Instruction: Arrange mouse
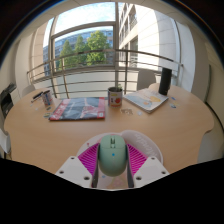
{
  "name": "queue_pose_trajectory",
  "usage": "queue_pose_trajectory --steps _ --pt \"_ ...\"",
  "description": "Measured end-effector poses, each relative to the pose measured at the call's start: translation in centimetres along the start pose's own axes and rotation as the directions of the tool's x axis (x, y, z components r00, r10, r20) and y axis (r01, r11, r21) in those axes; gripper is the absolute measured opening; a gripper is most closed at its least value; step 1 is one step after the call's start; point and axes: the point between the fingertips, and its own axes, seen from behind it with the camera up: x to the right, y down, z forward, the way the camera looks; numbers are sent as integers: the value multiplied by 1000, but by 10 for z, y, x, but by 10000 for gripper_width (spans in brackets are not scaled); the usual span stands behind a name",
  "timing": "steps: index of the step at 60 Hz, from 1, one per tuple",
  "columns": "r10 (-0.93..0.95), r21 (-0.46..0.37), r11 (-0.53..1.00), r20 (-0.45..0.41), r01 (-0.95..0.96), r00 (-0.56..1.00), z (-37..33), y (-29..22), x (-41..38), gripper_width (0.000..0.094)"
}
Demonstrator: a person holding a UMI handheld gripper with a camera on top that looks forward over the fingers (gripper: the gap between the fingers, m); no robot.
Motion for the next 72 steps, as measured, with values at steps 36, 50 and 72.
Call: queue_pose_trajectory --steps 36,50,72 --pt "-43 39 998 17 43 999 -157 -7 0 851" --pt "-53 58 997 -18 54 998 -281 21 -12 847" --pt "-83 65 994 -46 86 995 -365 54 -18 847"
